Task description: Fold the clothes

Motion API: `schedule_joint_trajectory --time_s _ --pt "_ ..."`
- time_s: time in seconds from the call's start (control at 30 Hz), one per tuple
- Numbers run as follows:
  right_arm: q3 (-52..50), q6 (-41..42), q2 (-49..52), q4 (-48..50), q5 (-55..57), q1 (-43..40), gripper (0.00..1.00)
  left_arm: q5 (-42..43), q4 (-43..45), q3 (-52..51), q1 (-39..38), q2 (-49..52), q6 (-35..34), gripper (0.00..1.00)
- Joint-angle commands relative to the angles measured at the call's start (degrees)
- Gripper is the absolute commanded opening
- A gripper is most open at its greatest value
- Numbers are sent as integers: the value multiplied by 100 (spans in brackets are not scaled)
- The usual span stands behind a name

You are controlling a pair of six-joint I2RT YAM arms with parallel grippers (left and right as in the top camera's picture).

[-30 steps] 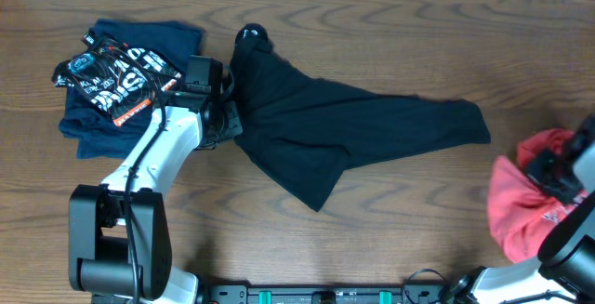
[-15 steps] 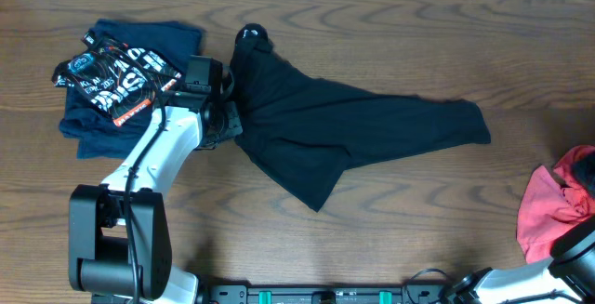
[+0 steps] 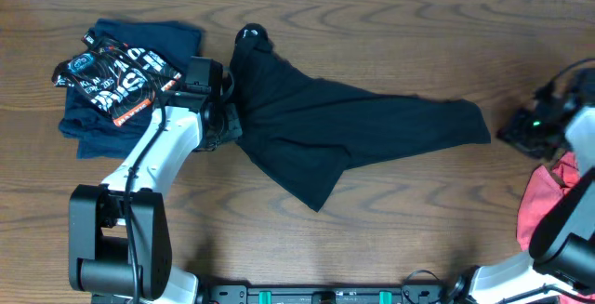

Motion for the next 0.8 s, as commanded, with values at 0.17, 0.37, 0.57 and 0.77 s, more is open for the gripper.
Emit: schedule_joint_trajectory --time_s 0.17,0.37,0.57,0.77 --pt "-1134 610 48 1178 44 540 47 -83 -109 37 9 -17 24 38" --pt "-1552 1001 48 2090 31 675 46 -2 -146 37 9 -17 24 40" --pt "-1641 1392 59 2481 33 728 34 216 -181 37 9 -17 24 49" --pt "-1641 1390 59 2487 85 743 1 216 -468 37 9 -17 22 50"
